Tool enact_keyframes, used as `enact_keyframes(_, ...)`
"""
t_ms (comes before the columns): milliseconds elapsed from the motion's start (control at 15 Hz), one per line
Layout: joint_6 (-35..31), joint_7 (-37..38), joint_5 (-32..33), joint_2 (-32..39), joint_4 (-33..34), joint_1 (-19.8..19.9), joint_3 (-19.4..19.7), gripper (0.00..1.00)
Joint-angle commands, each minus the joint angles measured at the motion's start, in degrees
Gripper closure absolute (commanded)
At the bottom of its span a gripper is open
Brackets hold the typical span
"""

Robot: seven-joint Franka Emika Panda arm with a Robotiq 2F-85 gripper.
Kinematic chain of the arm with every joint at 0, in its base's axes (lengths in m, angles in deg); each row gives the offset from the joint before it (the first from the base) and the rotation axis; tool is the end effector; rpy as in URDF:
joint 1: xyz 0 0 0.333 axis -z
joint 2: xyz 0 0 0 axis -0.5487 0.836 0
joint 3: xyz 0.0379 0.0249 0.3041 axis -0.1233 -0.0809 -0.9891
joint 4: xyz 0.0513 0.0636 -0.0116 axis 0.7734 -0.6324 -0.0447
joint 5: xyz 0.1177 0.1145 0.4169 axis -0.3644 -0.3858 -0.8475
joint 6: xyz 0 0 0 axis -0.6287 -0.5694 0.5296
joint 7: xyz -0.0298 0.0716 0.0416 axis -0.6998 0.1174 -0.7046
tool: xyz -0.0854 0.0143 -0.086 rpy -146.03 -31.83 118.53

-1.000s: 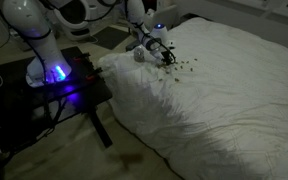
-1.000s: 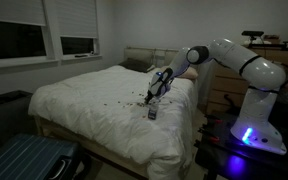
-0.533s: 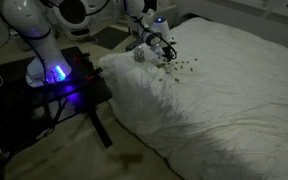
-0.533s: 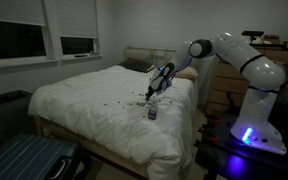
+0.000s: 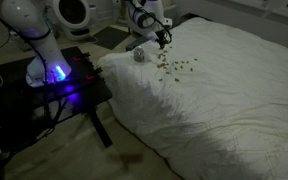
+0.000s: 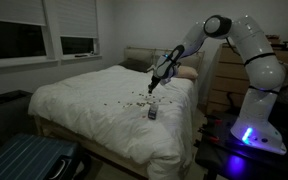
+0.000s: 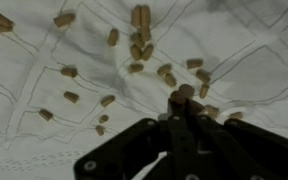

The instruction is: Put some of the objects from the bed into the bottle

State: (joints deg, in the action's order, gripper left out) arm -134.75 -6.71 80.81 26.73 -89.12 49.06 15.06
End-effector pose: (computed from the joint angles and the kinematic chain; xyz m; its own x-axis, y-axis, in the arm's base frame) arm 0.6572 -0.1552 0.1276 0.9233 -0.0135 0.3838 -0.0381 -0.9977 0.0566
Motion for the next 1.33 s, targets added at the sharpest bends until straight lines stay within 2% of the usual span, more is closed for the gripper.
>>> enact_keyframes(0, 5.6, -4.0, -0.6, -11.1, -11.5, 3.1, -4.5, 0.98)
enact_keyframes(267, 9.3, -9.9, -3.2, -18.8, -18.6, 4.1, -7.2, 0.98)
enact_keyframes(533, 12.6, -15.1, -7.3, -23.0, -21.7, 2.7, -7.4, 0.98)
enact_keyframes(800, 13.5, -19.8, -11.2, -23.7, -23.2, 0.9, -7.1, 0.98)
enact_keyframes(1267, 9.9, -23.6, -14.2, -21.6, -25.0, -1.2, -7.6, 0.98)
